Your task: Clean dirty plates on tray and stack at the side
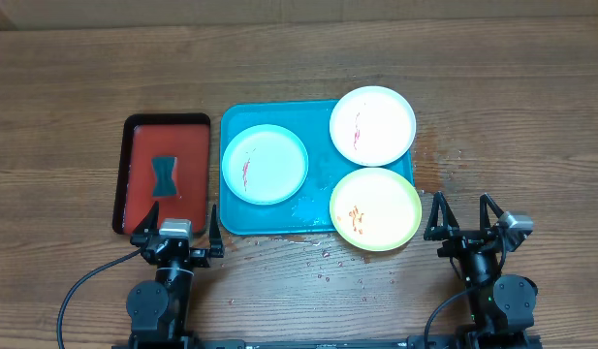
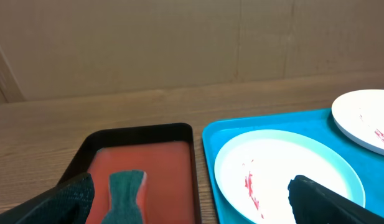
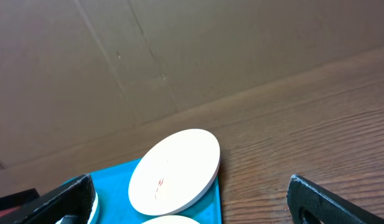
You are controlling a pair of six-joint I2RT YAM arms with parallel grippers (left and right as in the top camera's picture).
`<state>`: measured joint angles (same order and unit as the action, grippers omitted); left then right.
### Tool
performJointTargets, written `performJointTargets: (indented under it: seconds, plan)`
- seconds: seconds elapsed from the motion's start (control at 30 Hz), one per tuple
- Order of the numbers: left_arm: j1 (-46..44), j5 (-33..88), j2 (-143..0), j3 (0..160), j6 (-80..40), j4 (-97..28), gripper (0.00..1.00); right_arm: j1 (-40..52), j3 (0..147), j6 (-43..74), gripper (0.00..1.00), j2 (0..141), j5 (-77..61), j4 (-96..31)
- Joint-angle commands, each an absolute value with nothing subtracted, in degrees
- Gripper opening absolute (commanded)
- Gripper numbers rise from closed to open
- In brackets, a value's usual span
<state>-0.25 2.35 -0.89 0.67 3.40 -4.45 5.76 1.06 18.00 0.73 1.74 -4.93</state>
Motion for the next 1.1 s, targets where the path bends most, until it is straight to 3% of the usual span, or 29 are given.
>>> performJointTargets:
  seconds: [0.0, 1.07]
  plan:
    - [0.08, 2.59, -0.32, 0.25, 4.27, -4.27, 1.0, 6.0, 0.45, 17.93, 1.0, 0.16, 1.83, -4.6]
    - [0.08, 7.14, -0.32, 1.48, 1.52, -4.45, 1.0, 6.0, 0.49, 17.52, 1.0, 0.16, 1.83, -4.56]
